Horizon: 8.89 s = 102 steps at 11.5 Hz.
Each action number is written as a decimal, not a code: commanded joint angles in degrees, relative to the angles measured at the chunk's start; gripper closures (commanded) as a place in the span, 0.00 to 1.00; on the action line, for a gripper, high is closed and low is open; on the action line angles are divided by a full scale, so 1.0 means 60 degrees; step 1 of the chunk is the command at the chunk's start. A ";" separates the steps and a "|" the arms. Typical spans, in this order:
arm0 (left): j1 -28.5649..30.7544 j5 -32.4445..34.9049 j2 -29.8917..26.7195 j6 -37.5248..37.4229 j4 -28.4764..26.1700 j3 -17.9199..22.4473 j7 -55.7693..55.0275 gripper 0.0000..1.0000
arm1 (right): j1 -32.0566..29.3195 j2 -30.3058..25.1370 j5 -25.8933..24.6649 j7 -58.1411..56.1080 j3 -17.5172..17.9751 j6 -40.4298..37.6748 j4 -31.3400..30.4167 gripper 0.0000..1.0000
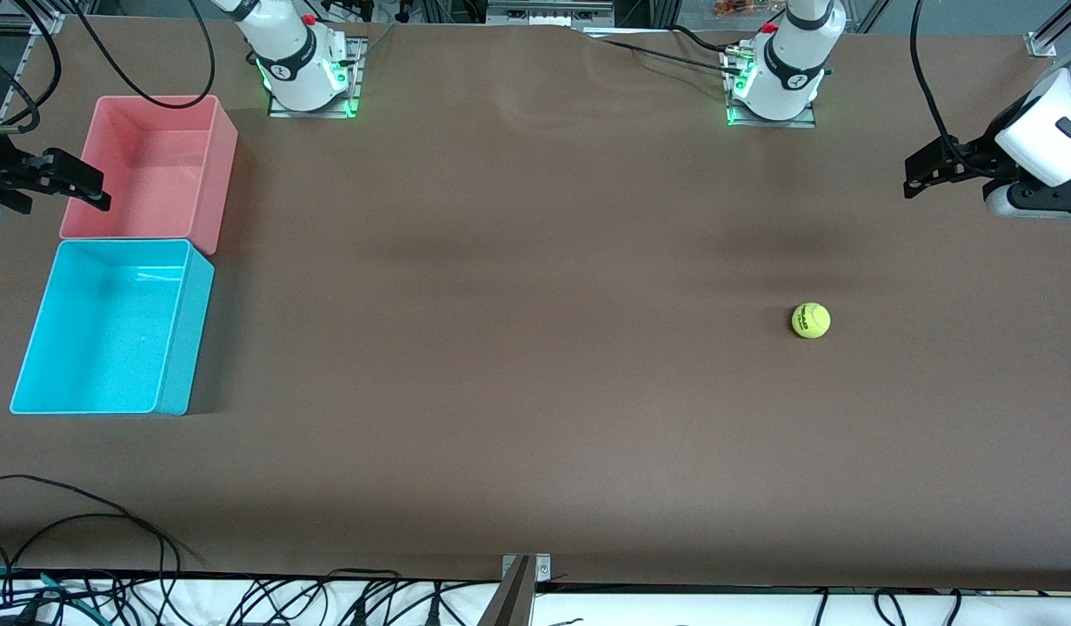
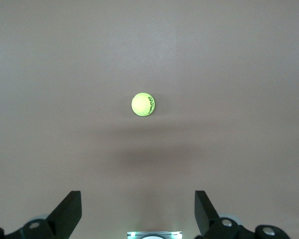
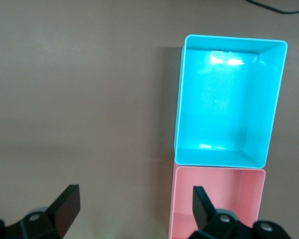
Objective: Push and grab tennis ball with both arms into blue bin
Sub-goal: 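Move the left gripper out over the tennis ball, then lower the left gripper beside the tennis ball, then push the tennis ball with the left gripper toward the blue bin, then raise the left gripper while the right gripper reaches the ball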
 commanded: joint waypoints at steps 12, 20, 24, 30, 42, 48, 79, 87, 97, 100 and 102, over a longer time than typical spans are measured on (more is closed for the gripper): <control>0.0045 -0.0038 0.0166 -0.0246 0.0384 -0.0019 0.0001 0.00 | -0.0122 0.0152 0.0276 0.0076 0.0021 -0.0055 0.0204 0.00; 0.0689 -0.0052 -0.0025 0.1407 -0.0772 -0.0048 0.0044 0.00 | -0.0122 0.0152 0.0261 0.0090 -0.0053 -0.0055 0.0233 0.00; 0.0866 -0.0067 0.0252 0.1746 -0.1226 0.0010 0.0249 0.00 | -0.0136 0.0152 0.0261 0.0090 -0.0067 -0.0055 0.0233 0.00; 0.0880 -0.0052 0.0210 0.4757 -0.3464 0.0127 0.0279 0.17 | -0.0122 0.0152 0.0276 0.0090 -0.0067 -0.0055 0.0233 0.00; 0.0866 -0.0067 0.1014 0.6736 -0.5078 0.0493 0.6390 1.00 | -0.0078 0.0108 0.0378 0.0090 -0.0522 -0.0085 0.0233 0.00; 0.0866 0.0558 0.1821 0.8426 -0.5461 0.0758 1.1262 1.00 | -0.0078 0.0123 0.0686 0.0076 -0.0521 -0.0128 0.0233 0.00; -0.0317 -0.1445 0.4751 1.1927 -0.5828 0.0307 1.2731 1.00 | -0.0063 0.0123 0.0686 -0.0056 -0.0507 -0.0187 0.0233 0.00; -0.0761 0.0255 0.5001 1.1065 -0.4611 -0.0825 0.7247 1.00 | -0.0063 0.0123 0.0671 -0.0027 -0.0507 -0.0187 0.0233 0.00; -0.0233 0.0255 0.1167 0.7464 -0.5285 -0.0343 0.7910 0.85 | 0.0844 0.0634 0.0583 -0.0055 -0.0492 0.0223 0.0233 0.00; -0.0233 0.0255 0.0402 0.6538 -0.5227 0.0054 0.7940 0.00 | 0.1077 0.0679 0.0569 -0.0099 -0.0492 0.0135 0.0189 0.00; -0.0204 0.0255 -0.0081 0.6507 -0.5387 0.0142 0.7867 0.00 | 0.1167 0.0708 0.0554 0.0032 -0.0492 0.0208 0.0189 0.00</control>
